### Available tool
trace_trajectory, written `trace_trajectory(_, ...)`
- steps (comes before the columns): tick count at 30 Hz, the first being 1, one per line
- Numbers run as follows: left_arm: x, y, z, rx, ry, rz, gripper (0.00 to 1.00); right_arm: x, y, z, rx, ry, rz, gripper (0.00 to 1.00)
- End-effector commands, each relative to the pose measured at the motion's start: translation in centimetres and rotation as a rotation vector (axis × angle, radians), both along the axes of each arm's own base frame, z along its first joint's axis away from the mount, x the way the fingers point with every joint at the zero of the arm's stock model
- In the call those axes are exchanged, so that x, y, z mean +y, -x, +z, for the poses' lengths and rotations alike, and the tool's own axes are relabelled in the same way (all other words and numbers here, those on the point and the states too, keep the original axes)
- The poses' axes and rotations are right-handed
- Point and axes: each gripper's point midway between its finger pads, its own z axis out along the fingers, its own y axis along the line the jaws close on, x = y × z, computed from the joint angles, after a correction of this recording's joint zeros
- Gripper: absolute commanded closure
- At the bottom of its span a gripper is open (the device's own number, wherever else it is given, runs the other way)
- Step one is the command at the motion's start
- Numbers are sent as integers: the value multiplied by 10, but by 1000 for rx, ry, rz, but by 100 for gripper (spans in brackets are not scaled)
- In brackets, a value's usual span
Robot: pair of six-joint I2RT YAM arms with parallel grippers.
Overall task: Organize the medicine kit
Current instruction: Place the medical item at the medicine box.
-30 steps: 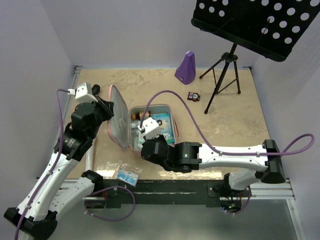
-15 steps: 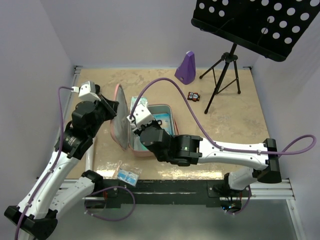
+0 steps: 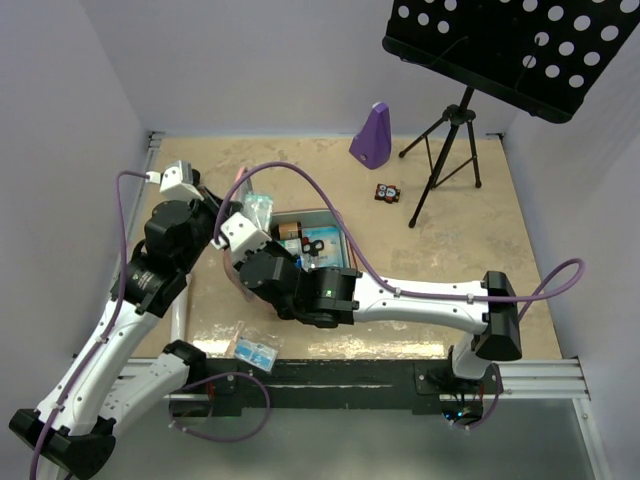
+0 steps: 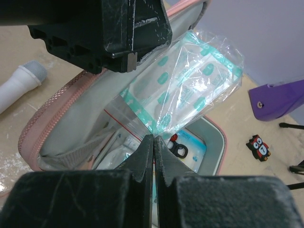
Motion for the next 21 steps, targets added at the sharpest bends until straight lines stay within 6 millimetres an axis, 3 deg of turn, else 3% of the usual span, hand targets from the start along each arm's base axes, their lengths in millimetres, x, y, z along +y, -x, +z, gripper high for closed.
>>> trace_trajectory(1, 0, 2, 24, -59, 52, 1, 100, 2, -3, 33, 7, -73, 3, 100)
trace_trajectory(11, 4, 2, 28, -73, 61, 23, 100, 13, 6, 27, 79, -98, 72, 100)
trace_trajectory(21, 0, 3, 29, -83, 80, 5, 100, 33, -7, 24, 131, -150, 110, 100)
